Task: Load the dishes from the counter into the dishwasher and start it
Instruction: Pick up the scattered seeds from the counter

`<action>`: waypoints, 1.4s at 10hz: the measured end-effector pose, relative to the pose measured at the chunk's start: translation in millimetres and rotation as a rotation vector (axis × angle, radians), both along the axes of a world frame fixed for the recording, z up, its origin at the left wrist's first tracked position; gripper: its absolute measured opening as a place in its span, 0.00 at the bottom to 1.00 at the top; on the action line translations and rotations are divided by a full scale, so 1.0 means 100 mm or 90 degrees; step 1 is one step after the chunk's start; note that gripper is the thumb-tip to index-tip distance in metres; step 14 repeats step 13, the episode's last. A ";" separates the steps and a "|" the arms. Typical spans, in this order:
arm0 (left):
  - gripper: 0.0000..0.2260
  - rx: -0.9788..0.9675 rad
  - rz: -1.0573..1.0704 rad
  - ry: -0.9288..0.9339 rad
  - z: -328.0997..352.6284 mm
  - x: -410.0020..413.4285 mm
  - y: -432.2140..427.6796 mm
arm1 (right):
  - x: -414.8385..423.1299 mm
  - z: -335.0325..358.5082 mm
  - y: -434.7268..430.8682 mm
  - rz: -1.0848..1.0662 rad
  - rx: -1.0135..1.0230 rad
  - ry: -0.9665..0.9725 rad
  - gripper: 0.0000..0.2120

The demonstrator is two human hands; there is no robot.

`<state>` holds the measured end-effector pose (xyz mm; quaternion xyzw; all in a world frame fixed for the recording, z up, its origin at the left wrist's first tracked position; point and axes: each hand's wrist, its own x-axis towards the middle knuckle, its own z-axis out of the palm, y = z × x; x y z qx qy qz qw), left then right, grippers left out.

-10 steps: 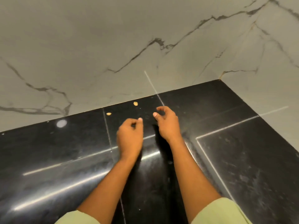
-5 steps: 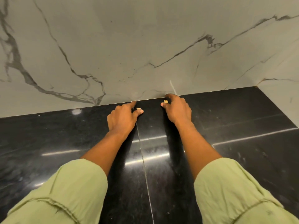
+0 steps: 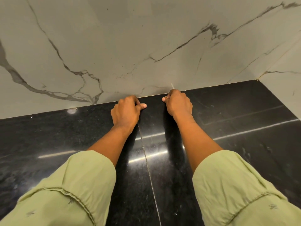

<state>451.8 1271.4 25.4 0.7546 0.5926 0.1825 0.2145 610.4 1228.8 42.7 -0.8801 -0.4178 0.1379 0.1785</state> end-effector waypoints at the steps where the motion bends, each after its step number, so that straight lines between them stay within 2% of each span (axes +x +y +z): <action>1: 0.16 0.062 -0.072 0.127 -0.04 0.02 -0.05 | -0.08 -0.03 -0.07 0.011 -0.019 -0.045 0.15; 2: 0.17 0.090 -0.123 0.200 -0.02 0.02 -0.09 | -0.15 -0.03 -0.18 0.016 -0.024 -0.053 0.16; 3: 0.17 0.065 -0.128 0.194 0.02 0.00 -0.08 | -0.20 -0.03 -0.28 0.009 -0.014 -0.023 0.14; 4: 0.17 -0.120 -0.051 -0.054 0.10 -0.04 -0.12 | -0.28 -0.04 -0.40 -0.065 0.081 0.230 0.09; 5: 0.16 -0.476 0.138 -0.596 0.17 -0.05 -0.41 | -0.48 0.01 -0.59 -0.251 0.261 0.723 0.11; 6: 0.17 -0.613 0.264 -0.905 0.19 -0.04 -0.77 | -0.76 0.10 -0.80 -0.393 0.414 0.977 0.08; 7: 0.17 -0.679 0.353 -1.078 0.25 -0.07 -1.12 | -1.05 0.25 -1.04 -0.511 0.556 1.042 0.09; 8: 0.14 -0.725 0.376 -1.184 0.37 -0.16 -1.44 | -1.27 0.36 -1.33 -0.510 0.658 1.072 0.12; 9: 0.12 -0.696 0.349 -1.177 0.40 -0.28 -1.73 | -1.43 0.39 -1.59 -0.429 0.711 1.099 0.18; 11: 0.14 -0.734 0.238 -1.248 0.61 -0.50 -2.27 | -1.69 0.51 -2.13 -0.319 0.756 1.091 0.23; 13: 0.17 -0.680 0.265 -1.207 0.83 -0.76 -2.96 | -1.87 0.55 -2.78 -0.272 0.773 1.020 0.21; 14: 0.17 -0.680 0.265 -1.207 0.83 -0.76 -2.96 | -1.87 0.55 -2.78 -0.272 0.773 1.020 0.21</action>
